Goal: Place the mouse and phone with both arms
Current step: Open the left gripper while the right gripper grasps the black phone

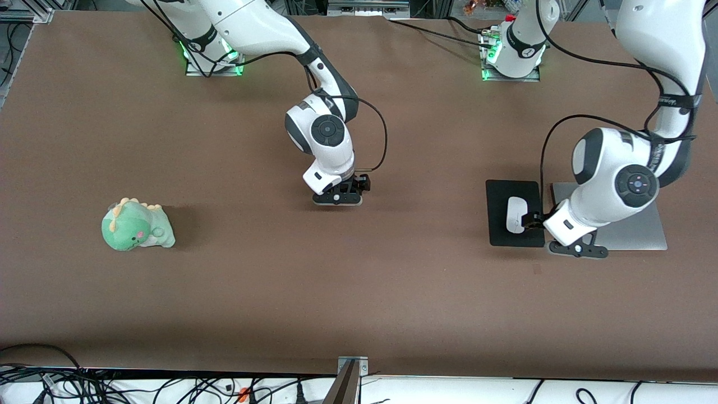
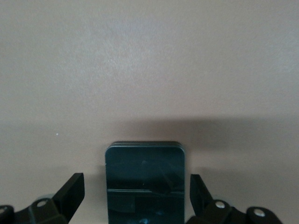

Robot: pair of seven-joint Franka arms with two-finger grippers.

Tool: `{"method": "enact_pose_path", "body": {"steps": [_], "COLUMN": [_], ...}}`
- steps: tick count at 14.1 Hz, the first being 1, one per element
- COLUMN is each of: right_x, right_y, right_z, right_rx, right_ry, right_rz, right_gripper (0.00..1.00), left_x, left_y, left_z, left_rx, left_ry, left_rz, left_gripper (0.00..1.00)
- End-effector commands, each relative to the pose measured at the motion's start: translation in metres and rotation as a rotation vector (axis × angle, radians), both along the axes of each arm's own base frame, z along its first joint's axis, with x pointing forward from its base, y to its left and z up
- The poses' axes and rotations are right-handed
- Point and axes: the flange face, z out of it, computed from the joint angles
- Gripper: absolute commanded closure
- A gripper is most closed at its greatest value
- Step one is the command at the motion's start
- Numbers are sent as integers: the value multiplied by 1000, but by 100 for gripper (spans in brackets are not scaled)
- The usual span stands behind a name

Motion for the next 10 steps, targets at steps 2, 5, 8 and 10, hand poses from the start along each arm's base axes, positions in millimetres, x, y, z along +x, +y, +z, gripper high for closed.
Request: {"method": "enact_pose_path", "body": {"steps": [2, 5, 8, 10], "right_x": [-11, -12, -10, -10], "right_y": [-1, -3, -3, -3], "right_z": [-15, -22, -22, -22], "right_rx": [-16, -31, -26, -28], "right_ry": [-43, -47, -53, -52], "right_rz": [26, 40, 42, 48], "right_gripper": [0, 0, 24, 49], "left_x": [22, 24, 23, 22], "left_y": [13, 17, 17, 18], "left_z": [55, 57, 63, 65], "left_rx": [1, 6, 5, 6], "left_ry": [-31, -35, -23, -10], "left_rz": [8, 12, 17, 18], "left_gripper": [0, 0, 0, 0]}}
